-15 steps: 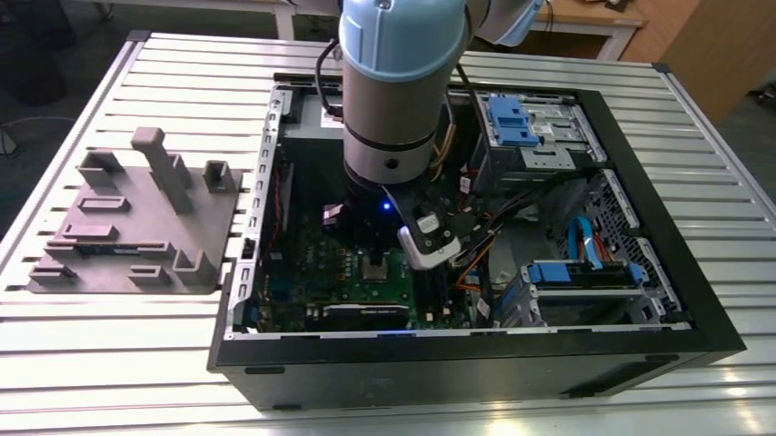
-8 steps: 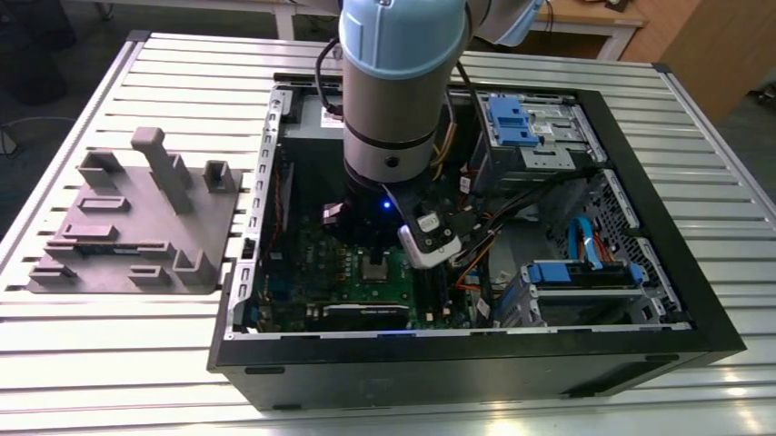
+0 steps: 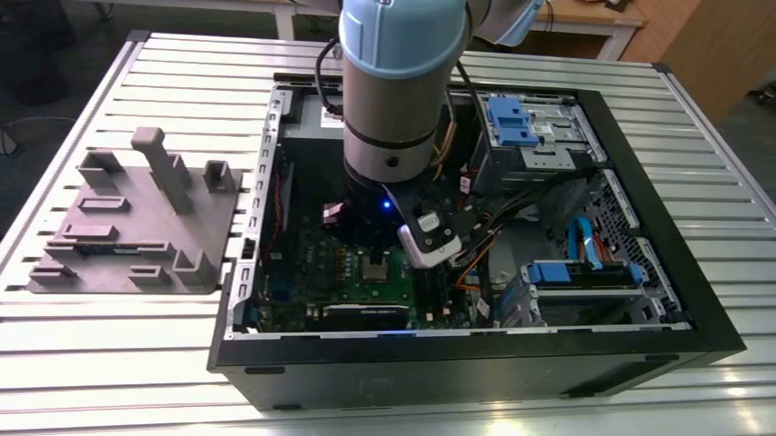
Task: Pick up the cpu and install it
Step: 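Close the cpu cover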
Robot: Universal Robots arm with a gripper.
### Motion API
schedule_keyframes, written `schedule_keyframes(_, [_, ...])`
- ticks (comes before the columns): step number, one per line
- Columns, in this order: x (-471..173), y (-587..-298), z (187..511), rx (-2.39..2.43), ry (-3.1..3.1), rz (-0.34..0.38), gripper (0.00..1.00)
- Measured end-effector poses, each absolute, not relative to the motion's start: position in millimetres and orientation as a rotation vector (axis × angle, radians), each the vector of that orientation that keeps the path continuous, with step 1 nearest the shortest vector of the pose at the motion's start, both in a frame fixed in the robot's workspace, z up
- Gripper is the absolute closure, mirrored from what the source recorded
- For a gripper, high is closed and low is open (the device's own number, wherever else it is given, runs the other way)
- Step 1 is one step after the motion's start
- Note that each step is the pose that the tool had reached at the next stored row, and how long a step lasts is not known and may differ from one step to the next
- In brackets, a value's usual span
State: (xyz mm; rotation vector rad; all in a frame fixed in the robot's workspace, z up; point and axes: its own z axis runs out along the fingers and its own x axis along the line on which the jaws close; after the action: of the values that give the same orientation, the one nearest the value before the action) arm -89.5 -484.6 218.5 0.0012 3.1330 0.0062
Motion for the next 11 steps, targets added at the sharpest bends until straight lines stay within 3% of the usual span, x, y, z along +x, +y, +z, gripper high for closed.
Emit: schedule_keyframes(11, [-89.7,-484.5,251.6,0.001,3.133,0.007,0.90])
